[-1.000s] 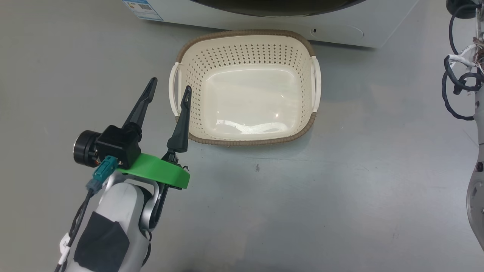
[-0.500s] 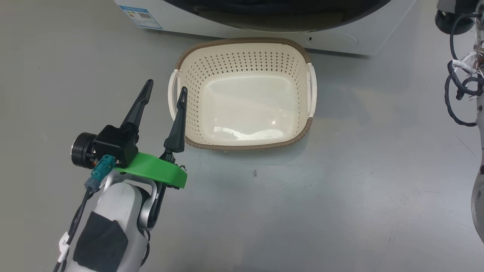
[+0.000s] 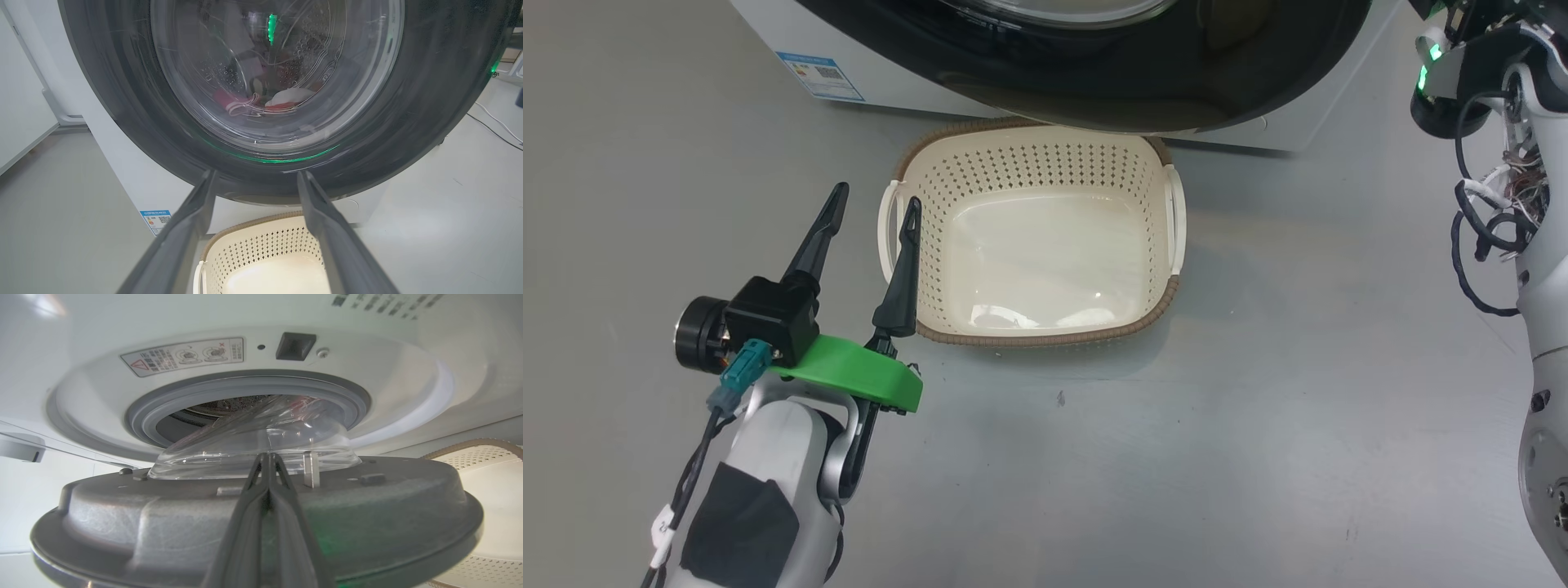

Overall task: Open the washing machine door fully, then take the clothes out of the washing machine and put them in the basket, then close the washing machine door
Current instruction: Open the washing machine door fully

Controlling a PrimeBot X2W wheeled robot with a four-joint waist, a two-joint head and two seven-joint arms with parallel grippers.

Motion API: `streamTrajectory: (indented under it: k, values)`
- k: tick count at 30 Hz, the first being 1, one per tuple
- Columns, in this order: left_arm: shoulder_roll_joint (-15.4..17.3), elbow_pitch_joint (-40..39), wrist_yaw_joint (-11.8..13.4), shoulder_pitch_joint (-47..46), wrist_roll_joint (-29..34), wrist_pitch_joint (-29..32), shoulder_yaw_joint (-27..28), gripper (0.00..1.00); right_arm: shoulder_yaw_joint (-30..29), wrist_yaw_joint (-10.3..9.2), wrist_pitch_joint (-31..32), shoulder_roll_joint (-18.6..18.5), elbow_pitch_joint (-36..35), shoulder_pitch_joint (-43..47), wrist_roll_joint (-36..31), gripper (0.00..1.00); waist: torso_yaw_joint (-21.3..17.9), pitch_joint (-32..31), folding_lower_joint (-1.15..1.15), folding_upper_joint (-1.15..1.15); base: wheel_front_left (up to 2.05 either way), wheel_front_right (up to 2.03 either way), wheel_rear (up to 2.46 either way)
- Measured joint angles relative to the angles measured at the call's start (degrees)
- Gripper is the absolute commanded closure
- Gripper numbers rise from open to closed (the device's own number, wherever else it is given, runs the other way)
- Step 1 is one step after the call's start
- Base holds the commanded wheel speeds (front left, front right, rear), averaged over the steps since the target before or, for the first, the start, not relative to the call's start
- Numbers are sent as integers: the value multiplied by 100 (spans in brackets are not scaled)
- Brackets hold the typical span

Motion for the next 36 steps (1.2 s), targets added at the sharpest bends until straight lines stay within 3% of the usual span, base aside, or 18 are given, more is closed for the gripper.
streamTrajectory:
  k: [14, 36]
  values:
    - [-1, 181, -2, 249, 48, 0, 2, 0, 69, 53, 396, 164, -24, 625, 186, 100, -120, -403, 0, 0, 0, 0, 0]
    - [3, 452, -55, 730, 100, 0, -3, 0, 377, 53, 794, 445, -823, 1989, 428, 100, -260, -1213, 0, 0, 0, 0, 0]
